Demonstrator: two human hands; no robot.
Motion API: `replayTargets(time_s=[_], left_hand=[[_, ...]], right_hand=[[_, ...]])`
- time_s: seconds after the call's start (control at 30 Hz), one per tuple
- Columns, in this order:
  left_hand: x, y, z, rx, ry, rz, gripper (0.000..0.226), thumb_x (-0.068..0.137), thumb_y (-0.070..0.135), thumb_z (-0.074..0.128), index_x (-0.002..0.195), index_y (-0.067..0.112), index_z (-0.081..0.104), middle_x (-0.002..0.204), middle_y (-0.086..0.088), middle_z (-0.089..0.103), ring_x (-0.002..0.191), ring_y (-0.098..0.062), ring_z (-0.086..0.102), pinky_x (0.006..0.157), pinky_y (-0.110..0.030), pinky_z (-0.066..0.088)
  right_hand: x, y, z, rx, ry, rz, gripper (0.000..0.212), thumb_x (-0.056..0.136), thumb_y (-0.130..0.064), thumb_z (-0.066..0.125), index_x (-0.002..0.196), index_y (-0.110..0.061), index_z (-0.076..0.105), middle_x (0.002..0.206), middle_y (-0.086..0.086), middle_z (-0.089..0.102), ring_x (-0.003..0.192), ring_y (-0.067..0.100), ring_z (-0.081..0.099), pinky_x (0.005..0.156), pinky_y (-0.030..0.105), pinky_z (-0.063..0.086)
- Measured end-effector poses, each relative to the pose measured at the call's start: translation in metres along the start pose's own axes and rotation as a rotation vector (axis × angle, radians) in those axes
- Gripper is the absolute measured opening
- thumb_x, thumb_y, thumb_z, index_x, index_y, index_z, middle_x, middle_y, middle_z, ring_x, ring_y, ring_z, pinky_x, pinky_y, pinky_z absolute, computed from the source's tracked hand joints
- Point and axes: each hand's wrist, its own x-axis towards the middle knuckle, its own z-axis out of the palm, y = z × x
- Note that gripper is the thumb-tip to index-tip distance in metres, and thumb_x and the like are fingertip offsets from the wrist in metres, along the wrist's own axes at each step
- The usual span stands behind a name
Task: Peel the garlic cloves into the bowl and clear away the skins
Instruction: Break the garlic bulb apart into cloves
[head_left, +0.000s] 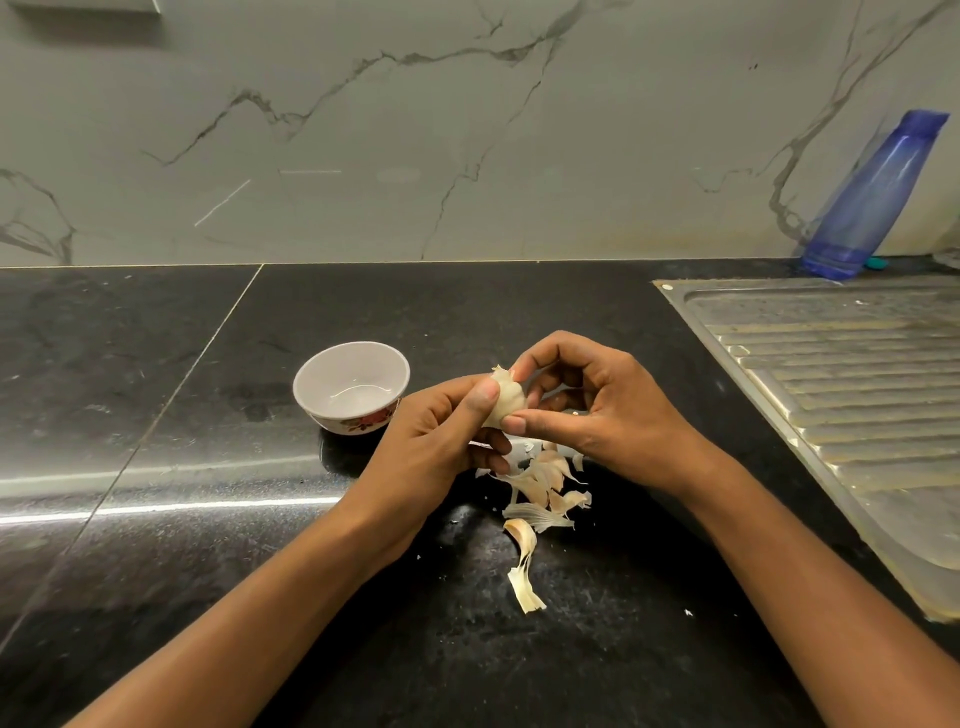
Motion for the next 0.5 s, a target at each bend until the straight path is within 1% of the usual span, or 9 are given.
replayTargets(time_s=[0.07, 0.17, 0.23, 0.37, 0.43, 0.5], left_hand=[[-0.0002, -0.0001, 0.0001, 0.022, -0.014, 0.019, 0.036, 0.111, 0.028, 0.047, 0.123, 0.009, 0.075, 0.109, -0.021, 0.070, 0.088, -0.019, 0.060, 0.075, -0.031, 0.057], [-0.0006, 0.0002, 0.0010, 0.009, -0.022, 0.027, 0.036, 0.111, 0.027, 0.046, 0.124, 0.009, 0.073, 0.108, -0.013, 0.073, 0.084, -0.014, 0.062, 0.073, -0.028, 0.057], [-0.0009, 0.0000, 0.0011, -0.016, -0.017, 0.024, 0.035, 0.111, 0.026, 0.046, 0.124, 0.008, 0.074, 0.106, -0.013, 0.074, 0.081, -0.013, 0.062, 0.071, -0.027, 0.057], [-0.0003, -0.0043, -0.0001, -0.018, 0.017, 0.033, 0.038, 0.111, 0.027, 0.046, 0.117, 0.002, 0.075, 0.092, -0.020, 0.064, 0.081, -0.020, 0.056, 0.070, -0.030, 0.055], [-0.0006, -0.0057, -0.0002, -0.010, 0.023, 0.046, 0.039, 0.112, 0.027, 0.046, 0.115, 0.001, 0.075, 0.092, -0.028, 0.062, 0.081, -0.022, 0.055, 0.068, -0.031, 0.053], [-0.0020, -0.0055, 0.0002, 0.037, 0.017, 0.069, 0.037, 0.112, 0.027, 0.047, 0.115, 0.006, 0.076, 0.099, -0.035, 0.061, 0.081, -0.022, 0.054, 0.067, -0.030, 0.052]], right_hand=[[0.0006, 0.0016, 0.0006, -0.004, -0.001, -0.015, 0.036, 0.084, -0.024, 0.089, 0.113, -0.020, 0.068, 0.105, -0.007, 0.070, 0.100, 0.022, 0.072, 0.089, 0.036, 0.064], [0.0006, 0.0032, 0.0013, -0.008, 0.004, -0.037, 0.037, 0.085, -0.023, 0.088, 0.115, -0.020, 0.068, 0.109, -0.007, 0.070, 0.102, 0.023, 0.071, 0.092, 0.037, 0.063], [0.0006, 0.0039, 0.0022, 0.005, -0.003, -0.044, 0.036, 0.086, -0.020, 0.088, 0.116, -0.019, 0.068, 0.112, -0.007, 0.069, 0.102, 0.023, 0.071, 0.092, 0.036, 0.063], [0.0012, 0.0051, 0.0048, -0.014, -0.020, -0.077, 0.038, 0.087, -0.019, 0.087, 0.119, -0.018, 0.068, 0.116, -0.010, 0.066, 0.102, 0.023, 0.070, 0.092, 0.031, 0.061], [0.0013, 0.0055, 0.0064, -0.044, -0.023, -0.100, 0.040, 0.086, -0.018, 0.088, 0.119, -0.018, 0.066, 0.117, -0.009, 0.065, 0.103, 0.023, 0.069, 0.092, 0.031, 0.061], [0.0012, 0.0052, 0.0069, -0.075, -0.033, -0.113, 0.039, 0.086, -0.017, 0.088, 0.117, -0.018, 0.066, 0.116, -0.007, 0.063, 0.103, 0.022, 0.069, 0.091, 0.032, 0.061]])
